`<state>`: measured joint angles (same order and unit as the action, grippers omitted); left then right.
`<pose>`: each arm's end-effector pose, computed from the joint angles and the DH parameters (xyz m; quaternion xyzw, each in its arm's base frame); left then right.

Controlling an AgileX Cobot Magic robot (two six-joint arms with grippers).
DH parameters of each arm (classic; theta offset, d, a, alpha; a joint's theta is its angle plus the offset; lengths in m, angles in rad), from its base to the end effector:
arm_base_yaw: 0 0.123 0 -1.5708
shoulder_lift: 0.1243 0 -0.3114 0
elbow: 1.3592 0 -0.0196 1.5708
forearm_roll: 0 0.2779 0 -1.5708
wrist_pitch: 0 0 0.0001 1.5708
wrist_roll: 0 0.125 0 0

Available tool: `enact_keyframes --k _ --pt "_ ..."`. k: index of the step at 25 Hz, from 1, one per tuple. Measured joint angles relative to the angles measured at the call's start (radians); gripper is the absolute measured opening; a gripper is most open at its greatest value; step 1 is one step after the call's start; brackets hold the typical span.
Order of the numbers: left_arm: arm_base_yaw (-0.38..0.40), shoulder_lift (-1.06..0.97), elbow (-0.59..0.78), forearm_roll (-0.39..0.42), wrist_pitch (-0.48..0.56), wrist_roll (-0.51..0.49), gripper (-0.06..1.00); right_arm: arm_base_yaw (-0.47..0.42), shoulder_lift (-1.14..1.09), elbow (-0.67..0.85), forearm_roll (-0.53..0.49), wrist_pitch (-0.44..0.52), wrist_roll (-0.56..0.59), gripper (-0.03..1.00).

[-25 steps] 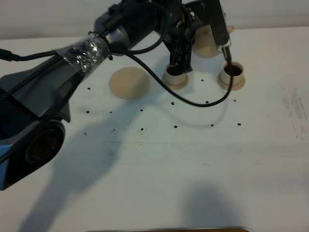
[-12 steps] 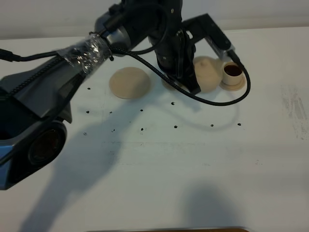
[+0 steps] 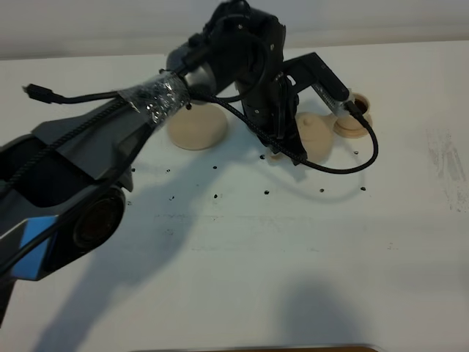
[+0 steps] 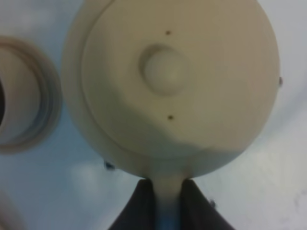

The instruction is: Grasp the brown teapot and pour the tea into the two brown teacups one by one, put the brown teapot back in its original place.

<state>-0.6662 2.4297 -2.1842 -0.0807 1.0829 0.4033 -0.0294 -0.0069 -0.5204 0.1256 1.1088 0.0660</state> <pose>0.4482 -0.3637 0.1533 0.4913 0.8546 -0.0594 0.1575 0.0164 0.0135 0.2771 0.0361 0.8561 0.0719 0.5104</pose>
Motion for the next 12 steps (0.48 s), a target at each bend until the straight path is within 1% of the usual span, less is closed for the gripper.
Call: enact_keyframes --k 4,8,10,12 --pt "0.000 0.040 0.000 0.000 -0.054 -0.001 0.08 0.000 0.000 0.000 0.000 0.000 0.000 0.23" --pt "0.000 0.050 0.000 -0.002 -0.082 -0.001 0.08 0.000 0.000 0.000 0.000 0.000 0.000 0.23" --pt "0.000 0.051 0.000 -0.003 -0.079 -0.001 0.08 0.000 0.000 0.000 0.000 0.000 0.000 0.23" --pt "0.000 0.038 0.000 -0.003 -0.054 -0.001 0.08 0.000 0.000 0.000 0.000 -0.001 0.000 0.23"
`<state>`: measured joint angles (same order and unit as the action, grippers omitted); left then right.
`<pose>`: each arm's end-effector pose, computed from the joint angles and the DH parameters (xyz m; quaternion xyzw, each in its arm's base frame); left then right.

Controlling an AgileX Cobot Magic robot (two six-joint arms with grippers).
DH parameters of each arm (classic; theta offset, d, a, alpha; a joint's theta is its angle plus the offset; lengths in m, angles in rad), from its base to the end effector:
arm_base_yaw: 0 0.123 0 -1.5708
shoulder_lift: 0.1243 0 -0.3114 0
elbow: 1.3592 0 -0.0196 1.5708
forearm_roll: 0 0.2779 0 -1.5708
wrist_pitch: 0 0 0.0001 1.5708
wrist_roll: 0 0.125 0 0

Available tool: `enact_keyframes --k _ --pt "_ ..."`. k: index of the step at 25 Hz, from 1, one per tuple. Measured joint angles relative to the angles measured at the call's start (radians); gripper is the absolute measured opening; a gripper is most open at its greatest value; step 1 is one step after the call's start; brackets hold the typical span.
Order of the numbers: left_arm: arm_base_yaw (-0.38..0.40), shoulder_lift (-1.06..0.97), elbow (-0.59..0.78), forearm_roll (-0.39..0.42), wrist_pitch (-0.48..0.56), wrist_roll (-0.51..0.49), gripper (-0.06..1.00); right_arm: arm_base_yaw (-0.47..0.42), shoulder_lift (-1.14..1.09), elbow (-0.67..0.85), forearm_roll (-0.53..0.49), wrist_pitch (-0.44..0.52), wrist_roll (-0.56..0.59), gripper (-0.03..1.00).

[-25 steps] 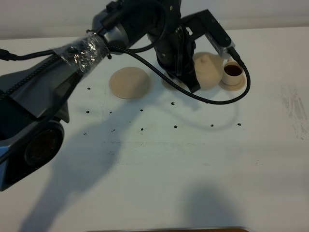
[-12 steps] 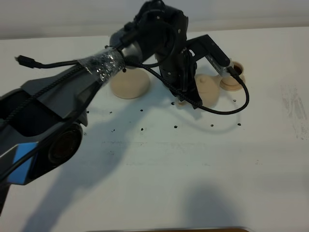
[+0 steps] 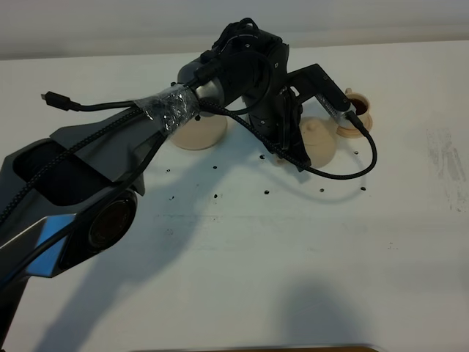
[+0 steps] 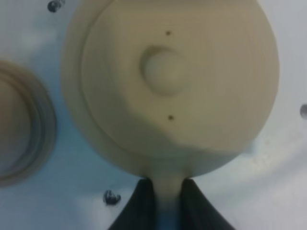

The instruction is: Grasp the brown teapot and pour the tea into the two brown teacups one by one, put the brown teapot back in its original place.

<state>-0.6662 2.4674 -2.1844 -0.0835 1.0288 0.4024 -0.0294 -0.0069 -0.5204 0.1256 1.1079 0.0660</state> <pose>0.4538 -0.3681 0.1337 0.4882 0.8547 -0.0612 0.1655 0.0164 0.0135 0.2772 0.0361 0.8559 0.0719 0.5108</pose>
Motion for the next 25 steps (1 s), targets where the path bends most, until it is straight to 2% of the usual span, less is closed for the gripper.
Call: enact_keyframes --k 3,9,15,20,25 --pt "-0.001 -0.049 0.000 0.010 0.059 -0.001 0.08 0.000 0.000 0.000 0.000 0.000 0.000 0.23" --pt "0.007 -0.184 0.000 0.084 0.160 -0.054 0.08 0.000 0.000 0.000 0.000 0.000 0.000 0.23" --pt "0.055 -0.254 0.027 0.099 0.161 -0.057 0.08 0.000 0.000 0.000 0.000 0.000 0.000 0.23" --pt "0.122 -0.330 0.193 0.100 0.142 -0.058 0.08 0.000 0.000 0.000 0.000 0.000 0.000 0.23" --pt "0.201 -0.434 0.447 0.078 -0.027 -0.058 0.08 0.000 0.000 0.000 0.000 -0.001 0.000 0.23"
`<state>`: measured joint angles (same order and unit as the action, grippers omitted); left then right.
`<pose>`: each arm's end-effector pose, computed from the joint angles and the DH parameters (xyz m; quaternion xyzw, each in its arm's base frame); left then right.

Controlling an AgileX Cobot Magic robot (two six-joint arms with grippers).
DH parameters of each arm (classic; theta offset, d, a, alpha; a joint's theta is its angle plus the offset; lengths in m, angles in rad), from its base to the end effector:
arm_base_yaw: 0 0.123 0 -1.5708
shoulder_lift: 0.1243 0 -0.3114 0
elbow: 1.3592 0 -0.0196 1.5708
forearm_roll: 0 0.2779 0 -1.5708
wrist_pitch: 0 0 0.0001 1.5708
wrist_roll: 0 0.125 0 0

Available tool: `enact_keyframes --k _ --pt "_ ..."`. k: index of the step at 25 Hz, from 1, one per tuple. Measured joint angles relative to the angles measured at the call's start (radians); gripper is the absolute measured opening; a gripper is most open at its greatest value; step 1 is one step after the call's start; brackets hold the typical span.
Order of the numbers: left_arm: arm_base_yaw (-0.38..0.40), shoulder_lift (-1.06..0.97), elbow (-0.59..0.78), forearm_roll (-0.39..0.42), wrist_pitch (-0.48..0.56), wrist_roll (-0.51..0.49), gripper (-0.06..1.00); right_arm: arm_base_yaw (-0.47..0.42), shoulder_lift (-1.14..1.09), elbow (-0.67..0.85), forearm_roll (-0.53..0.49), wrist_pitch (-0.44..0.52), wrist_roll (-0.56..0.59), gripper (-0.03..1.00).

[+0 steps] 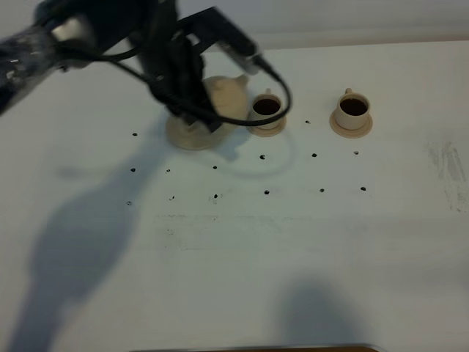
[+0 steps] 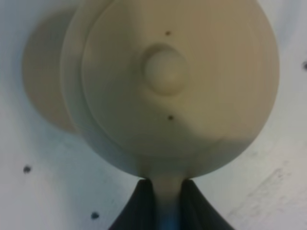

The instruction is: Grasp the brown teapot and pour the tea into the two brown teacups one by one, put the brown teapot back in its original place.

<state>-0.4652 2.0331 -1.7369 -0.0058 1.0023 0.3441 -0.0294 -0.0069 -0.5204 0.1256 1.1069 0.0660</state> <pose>0.4396 -0.2213 0.2268 0.3863 0.9049 -0.0135 0.1783 0.0165 0.0135 0.2773 0.0361 0.8557 0.0719 0.5112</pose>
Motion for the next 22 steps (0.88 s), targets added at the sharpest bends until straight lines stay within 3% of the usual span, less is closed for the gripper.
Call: enact_keyframes --k 6,22 --pt "0.078 -0.018 0.111 -0.043 -0.125 0.000 0.08 0.000 0.000 0.000 0.000 0.000 0.000 0.23" --pt "0.149 0.094 0.111 -0.077 -0.207 0.002 0.08 0.000 0.000 0.000 0.000 0.000 0.000 0.23"
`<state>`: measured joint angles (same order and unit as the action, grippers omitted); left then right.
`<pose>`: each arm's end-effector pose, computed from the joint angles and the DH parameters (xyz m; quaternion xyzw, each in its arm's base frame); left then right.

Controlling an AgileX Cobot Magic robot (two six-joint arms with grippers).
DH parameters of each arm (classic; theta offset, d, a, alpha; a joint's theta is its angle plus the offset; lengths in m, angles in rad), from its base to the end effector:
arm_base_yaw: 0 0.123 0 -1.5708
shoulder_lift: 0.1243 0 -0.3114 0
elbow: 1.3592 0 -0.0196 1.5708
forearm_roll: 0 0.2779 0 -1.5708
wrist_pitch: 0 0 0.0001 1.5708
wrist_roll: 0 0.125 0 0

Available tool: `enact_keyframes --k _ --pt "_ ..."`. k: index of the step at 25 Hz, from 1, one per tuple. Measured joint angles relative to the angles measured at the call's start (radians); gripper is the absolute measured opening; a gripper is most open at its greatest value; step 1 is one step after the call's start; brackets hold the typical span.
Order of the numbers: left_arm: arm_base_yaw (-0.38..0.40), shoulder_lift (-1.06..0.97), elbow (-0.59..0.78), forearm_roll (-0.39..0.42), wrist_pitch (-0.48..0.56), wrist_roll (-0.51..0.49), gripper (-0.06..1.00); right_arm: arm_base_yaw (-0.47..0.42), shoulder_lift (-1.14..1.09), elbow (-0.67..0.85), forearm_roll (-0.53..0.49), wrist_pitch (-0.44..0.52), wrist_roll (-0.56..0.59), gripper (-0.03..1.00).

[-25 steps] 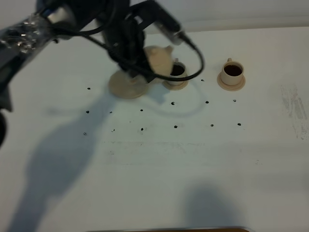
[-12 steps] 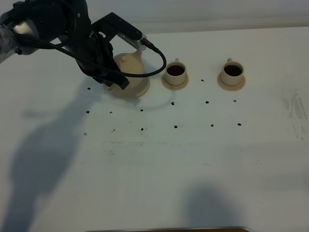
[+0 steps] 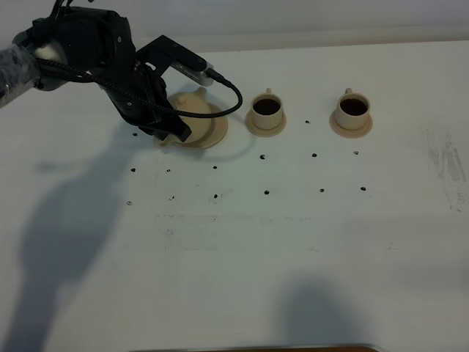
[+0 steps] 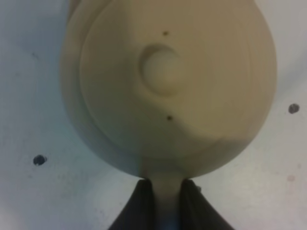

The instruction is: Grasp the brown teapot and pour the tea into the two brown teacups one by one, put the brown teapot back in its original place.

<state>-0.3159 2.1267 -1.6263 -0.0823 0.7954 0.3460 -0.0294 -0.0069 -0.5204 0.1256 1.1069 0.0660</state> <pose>0.4754 -0.1631 0.1548 0.2976 0.9370 -0.0314 0.1805 0.0165 0.0135 0.2773 0.0361 0.8557 0.0719 0.5112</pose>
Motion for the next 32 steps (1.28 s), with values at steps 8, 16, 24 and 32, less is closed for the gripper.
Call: enact_keyframes --k 8,16,24,32 --pt "0.015 0.011 0.000 -0.001 -0.017 0.001 0.08 0.000 0.000 0.000 0.000 0.000 0.000 0.23" --pt "0.015 0.041 -0.001 -0.003 -0.035 0.005 0.08 0.000 0.000 0.000 0.000 0.000 0.000 0.23" --pt "0.015 0.043 -0.001 -0.024 -0.083 0.006 0.08 0.000 0.000 0.000 0.000 0.000 0.000 0.23" --pt "0.009 0.043 -0.001 -0.060 -0.089 0.067 0.20 0.000 0.000 0.000 0.000 0.000 0.000 0.23"
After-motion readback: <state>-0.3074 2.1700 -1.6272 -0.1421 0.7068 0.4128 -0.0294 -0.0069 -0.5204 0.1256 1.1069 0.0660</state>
